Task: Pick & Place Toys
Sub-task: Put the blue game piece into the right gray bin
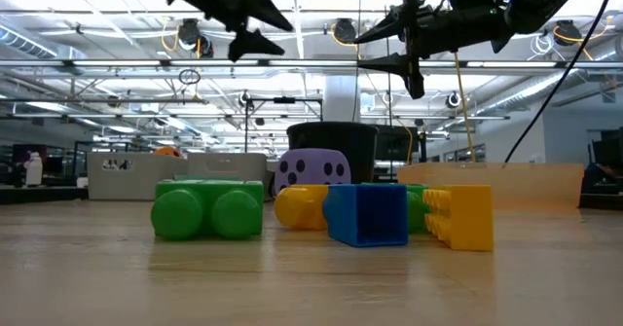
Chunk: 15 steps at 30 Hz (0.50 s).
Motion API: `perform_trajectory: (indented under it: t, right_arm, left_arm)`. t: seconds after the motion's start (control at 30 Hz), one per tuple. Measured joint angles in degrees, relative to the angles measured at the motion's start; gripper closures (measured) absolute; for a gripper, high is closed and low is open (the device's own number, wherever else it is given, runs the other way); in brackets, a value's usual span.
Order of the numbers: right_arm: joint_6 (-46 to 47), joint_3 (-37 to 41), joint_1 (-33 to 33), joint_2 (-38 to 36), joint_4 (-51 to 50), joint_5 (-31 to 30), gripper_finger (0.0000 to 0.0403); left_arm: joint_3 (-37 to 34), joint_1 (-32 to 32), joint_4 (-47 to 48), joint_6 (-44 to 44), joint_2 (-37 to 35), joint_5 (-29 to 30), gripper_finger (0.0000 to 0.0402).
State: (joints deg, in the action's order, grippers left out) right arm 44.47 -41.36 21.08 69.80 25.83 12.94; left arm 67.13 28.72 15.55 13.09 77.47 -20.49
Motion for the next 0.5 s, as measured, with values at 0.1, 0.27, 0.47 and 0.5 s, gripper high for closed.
perform_trajectory:
  t: [0.1,0.27,0.47,0.5]
  right_arm:
    - [-0.15,0.0,-0.02,0.0,0.0,-3.08,0.0234]
    - [2.54,0.0,-0.04,0.0,0.02,-8.91,0.0234]
    - [5.77,0.0,-2.75,0.67,7.06,-9.98,0.0234]
    - [5.84,0.0,-3.62,0.97,9.21,-10.02,0.0234]
  left_arm:
    - [-9.64,-3.81,-6.5,3.83,-6.01,0.56,0.0133]
    - [-22.4,-9.79,-7.87,10.2,-13.73,3.42,0.0133]
    - [-29.74,-19.14,-8.1,16.09,-19.55,9.71,0.0133]
    - [-30.16,-20.63,-8.08,16.58,-20.12,10.93,0.0133]
